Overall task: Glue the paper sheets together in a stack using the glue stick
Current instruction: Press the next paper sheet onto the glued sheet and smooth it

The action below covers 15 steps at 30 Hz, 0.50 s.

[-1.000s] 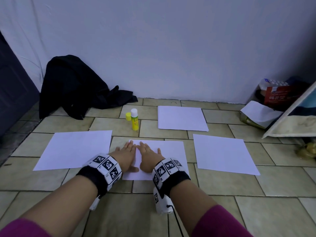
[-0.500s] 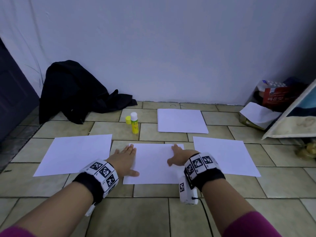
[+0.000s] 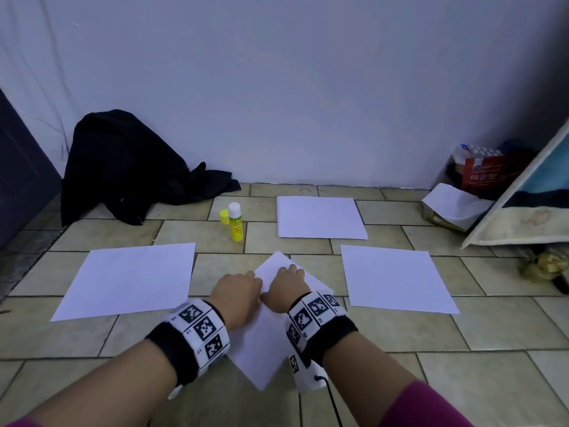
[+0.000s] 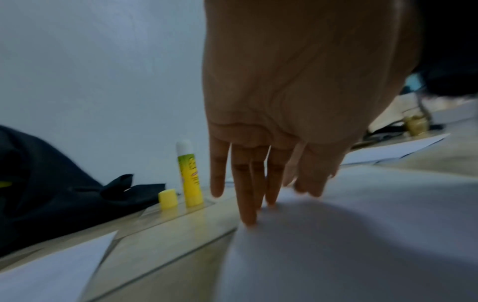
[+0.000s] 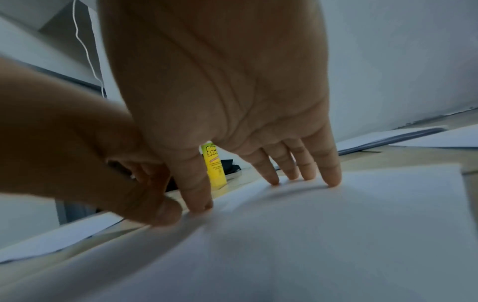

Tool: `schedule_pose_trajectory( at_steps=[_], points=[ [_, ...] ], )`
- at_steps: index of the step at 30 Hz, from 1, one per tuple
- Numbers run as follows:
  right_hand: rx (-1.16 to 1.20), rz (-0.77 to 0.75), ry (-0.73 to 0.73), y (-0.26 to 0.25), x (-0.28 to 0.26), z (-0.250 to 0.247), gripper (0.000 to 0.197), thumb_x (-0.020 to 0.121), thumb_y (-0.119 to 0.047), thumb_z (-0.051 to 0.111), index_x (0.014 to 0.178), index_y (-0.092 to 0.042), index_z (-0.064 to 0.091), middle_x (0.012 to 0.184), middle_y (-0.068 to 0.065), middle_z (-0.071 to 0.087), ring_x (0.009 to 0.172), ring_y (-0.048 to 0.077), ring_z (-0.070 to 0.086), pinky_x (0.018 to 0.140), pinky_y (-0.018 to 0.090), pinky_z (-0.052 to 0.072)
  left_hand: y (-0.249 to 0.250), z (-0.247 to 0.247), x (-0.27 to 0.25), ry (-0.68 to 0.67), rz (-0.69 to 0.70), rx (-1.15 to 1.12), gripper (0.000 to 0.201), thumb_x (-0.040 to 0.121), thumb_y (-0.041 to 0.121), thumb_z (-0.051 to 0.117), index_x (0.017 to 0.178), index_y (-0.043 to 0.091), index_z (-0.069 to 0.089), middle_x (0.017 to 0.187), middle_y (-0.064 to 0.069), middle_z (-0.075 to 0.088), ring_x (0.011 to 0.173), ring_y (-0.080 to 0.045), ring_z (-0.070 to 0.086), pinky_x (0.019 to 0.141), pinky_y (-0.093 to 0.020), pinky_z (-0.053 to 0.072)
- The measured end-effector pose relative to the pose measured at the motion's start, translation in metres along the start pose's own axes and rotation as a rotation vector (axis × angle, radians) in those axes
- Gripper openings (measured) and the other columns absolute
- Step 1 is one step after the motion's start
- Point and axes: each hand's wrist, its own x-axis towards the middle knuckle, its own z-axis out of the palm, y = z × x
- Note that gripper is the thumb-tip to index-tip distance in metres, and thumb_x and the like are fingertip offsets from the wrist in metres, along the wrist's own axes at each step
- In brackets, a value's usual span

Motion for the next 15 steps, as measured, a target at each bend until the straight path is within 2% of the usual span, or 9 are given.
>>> schedule_pose_trajectory(
  at_steps=[3,5,6,8,10,12,13,15],
  points=[
    [0.016,-0.07,0.011,-0.008,-0.005,0.003,0.064,0.101,-0.033,0.037,0.149,0.003,0.012,0.158,0.015,0.003,0.146,0.029,0.005,0.114,0.044,0.023,0.006,-0.005,-0.005,-0.033,-0.02,0.02,0.025,0.096,0.012,0.044,0.116,0.012,0.057,0.118,-0.007,0.059,0.108,-0.027,0.059,0.074,-0.029,0.037],
    [-0.013,-0.189,-0.018,-0.011,-0.008,0.003,0.073,0.097,-0.031,0.049,0.149,0.003,0.01,0.159,0.016,0.0,0.147,0.028,0.002,0.115,0.044,0.021,0.003,-0.008,-0.007,-0.035,-0.082,-0.004,0.027,0.095,0.023,0.051,0.12,0.014,0.056,0.122,-0.006,0.058,0.113,-0.025,0.056,0.082,-0.03,0.04],
    [-0.03,-0.25,-0.043,-0.011,-0.007,0.003,0.078,0.094,-0.029,0.056,0.149,0.002,0.01,0.159,0.016,0.0,0.148,0.027,0.002,0.115,0.044,0.02,-0.001,-0.009,-0.008,-0.036,-0.118,-0.031,0.039,0.092,0.031,0.058,0.125,0.012,0.051,0.127,-0.007,0.053,0.118,-0.025,0.051,0.088,-0.031,0.041],
    [-0.059,-0.343,-0.095,-0.012,-0.007,0.003,0.082,0.091,-0.021,0.062,0.15,-0.002,0.01,0.16,0.014,-0.003,0.148,0.025,0.002,0.117,0.043,0.017,-0.014,-0.003,-0.005,-0.055,-0.172,-0.098,0.077,0.08,0.048,0.071,0.136,0.007,0.036,0.138,-0.01,0.04,0.13,-0.026,0.038,0.1,-0.036,0.037],
    [-0.071,-0.398,-0.129,-0.016,-0.007,0.003,0.089,0.088,-0.014,0.065,0.152,-0.006,0.004,0.16,0.011,-0.005,0.148,0.023,0.0,0.118,0.043,0.013,-0.026,0.006,0.0,-0.123,-0.172,-0.173,0.11,0.072,0.056,0.074,0.148,0.002,0.015,0.156,-0.014,0.015,0.145,-0.027,0.015,0.113,-0.045,0.026],
    [-0.103,-0.441,-0.146,-0.022,-0.008,0.003,0.098,0.086,-0.016,0.067,0.153,-0.007,-0.004,0.161,0.009,-0.006,0.148,0.022,-0.002,0.119,0.044,0.008,-0.033,0.015,0.003,-0.223,-0.172,-0.202,0.123,0.075,0.061,0.069,0.152,0.002,-0.006,0.16,-0.01,-0.011,0.148,-0.023,-0.008,0.118,-0.05,0.015],
    [-0.135,-0.452,-0.152,-0.025,-0.009,0.003,0.1,0.085,-0.02,0.067,0.152,-0.007,-0.006,0.161,0.008,-0.007,0.148,0.021,-0.003,0.119,0.045,0.006,-0.035,0.019,0.004,-0.247,-0.172,-0.18,0.123,0.076,0.064,0.065,0.151,0.003,-0.012,0.16,-0.009,-0.017,0.148,-0.021,-0.013,0.118,-0.05,0.013],
    [-0.204,-0.454,-0.16,-0.026,-0.008,0.002,0.099,0.087,-0.026,0.064,0.152,-0.008,-0.009,0.161,0.006,-0.009,0.148,0.019,-0.005,0.119,0.048,0.001,-0.037,0.024,0.006,-0.246,-0.173,-0.112,0.123,0.076,0.07,0.059,0.151,0.004,-0.014,0.16,-0.008,-0.018,0.148,-0.019,-0.014,0.118,-0.049,0.015]
  ],
)
